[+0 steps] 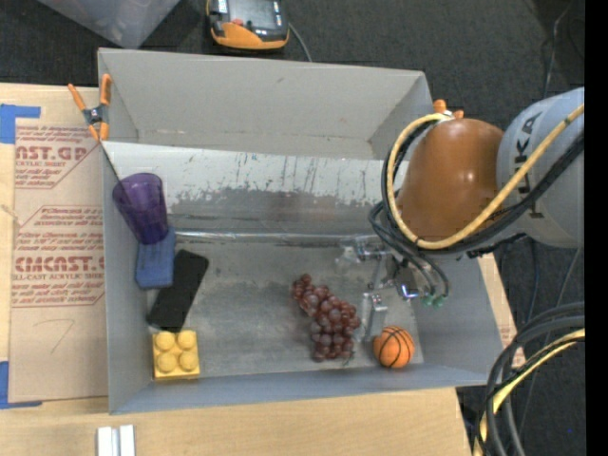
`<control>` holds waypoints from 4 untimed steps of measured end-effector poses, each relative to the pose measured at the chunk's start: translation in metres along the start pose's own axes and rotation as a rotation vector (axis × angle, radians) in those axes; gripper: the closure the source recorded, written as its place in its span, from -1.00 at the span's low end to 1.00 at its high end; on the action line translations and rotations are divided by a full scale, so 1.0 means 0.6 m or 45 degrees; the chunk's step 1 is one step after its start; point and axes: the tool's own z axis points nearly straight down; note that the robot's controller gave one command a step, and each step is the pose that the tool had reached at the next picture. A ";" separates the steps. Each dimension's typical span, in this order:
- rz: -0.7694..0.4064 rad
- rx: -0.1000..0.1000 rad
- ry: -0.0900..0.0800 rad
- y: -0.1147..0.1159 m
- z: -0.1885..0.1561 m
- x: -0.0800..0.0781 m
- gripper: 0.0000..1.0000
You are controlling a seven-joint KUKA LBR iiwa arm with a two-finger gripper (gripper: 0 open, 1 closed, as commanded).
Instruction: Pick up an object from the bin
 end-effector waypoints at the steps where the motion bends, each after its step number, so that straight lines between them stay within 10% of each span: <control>1: 0.011 0.004 -0.012 0.018 0.015 0.002 -1.00; 2: 0.003 0.004 -0.010 0.006 0.091 0.006 -1.00; 3: -0.510 -0.002 -0.020 0.134 0.170 0.017 1.00; 4: -0.510 -0.002 -0.020 0.134 0.170 0.017 1.00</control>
Offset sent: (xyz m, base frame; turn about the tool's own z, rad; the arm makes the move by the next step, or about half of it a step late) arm -0.0031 0.0037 -0.0532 0.0012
